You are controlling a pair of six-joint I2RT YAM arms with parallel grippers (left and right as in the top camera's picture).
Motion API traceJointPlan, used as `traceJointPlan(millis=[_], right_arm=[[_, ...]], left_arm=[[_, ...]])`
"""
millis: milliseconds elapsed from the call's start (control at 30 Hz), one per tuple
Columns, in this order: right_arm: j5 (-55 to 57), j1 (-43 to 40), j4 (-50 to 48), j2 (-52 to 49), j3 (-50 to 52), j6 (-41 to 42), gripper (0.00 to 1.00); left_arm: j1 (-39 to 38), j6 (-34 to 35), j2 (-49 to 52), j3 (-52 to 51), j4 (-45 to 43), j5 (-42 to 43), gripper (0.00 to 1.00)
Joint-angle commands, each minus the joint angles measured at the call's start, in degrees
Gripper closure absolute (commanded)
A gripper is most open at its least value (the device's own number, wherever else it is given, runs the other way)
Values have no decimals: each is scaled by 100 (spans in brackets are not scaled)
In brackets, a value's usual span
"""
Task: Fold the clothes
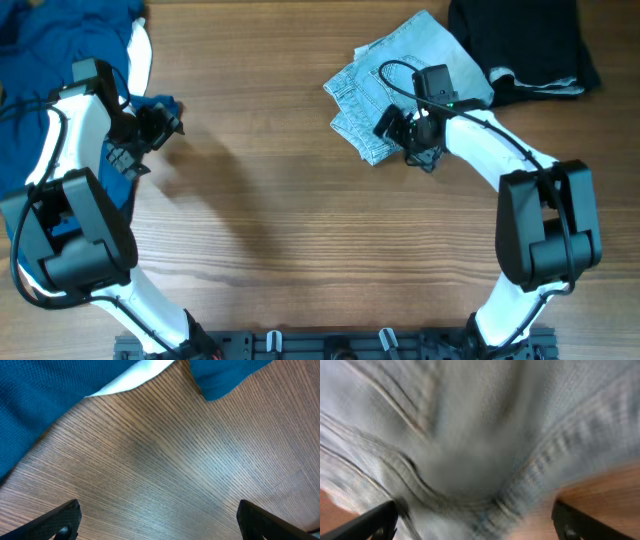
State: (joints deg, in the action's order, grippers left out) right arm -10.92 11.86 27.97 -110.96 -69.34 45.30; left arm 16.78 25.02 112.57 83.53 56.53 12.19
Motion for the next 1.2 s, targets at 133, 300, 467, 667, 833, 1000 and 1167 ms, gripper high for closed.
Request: traceJointPlan(millis=[133,300,467,667,833,1000,1167], right_arm=[[236,-2,-1357,-549,168,586,0],[420,35,-1917,-1110,168,575,12],[538,28,-2028,-1768,168,435,63],[509,-63,-2260,-1869,74,-330,96],[26,-313,-1722,-1604,-389,-1274,96],[-586,-538,-332,-732,-1340,-2341,96],[-682,-551,968,238,-2273,-3051,96]], left_arm=[[-17,74,-103,81,-20,-31,0],[-17,74,-105,81,-15,-31,0],[-17,74,-103,81,-17,-31,0],[-33,74,-105,81,-15,-31,0],[-33,74,-103,81,-15,-31,0],[-33,74,-105,81,-15,-31,0],[-33,74,-103,81,-17,-31,0]])
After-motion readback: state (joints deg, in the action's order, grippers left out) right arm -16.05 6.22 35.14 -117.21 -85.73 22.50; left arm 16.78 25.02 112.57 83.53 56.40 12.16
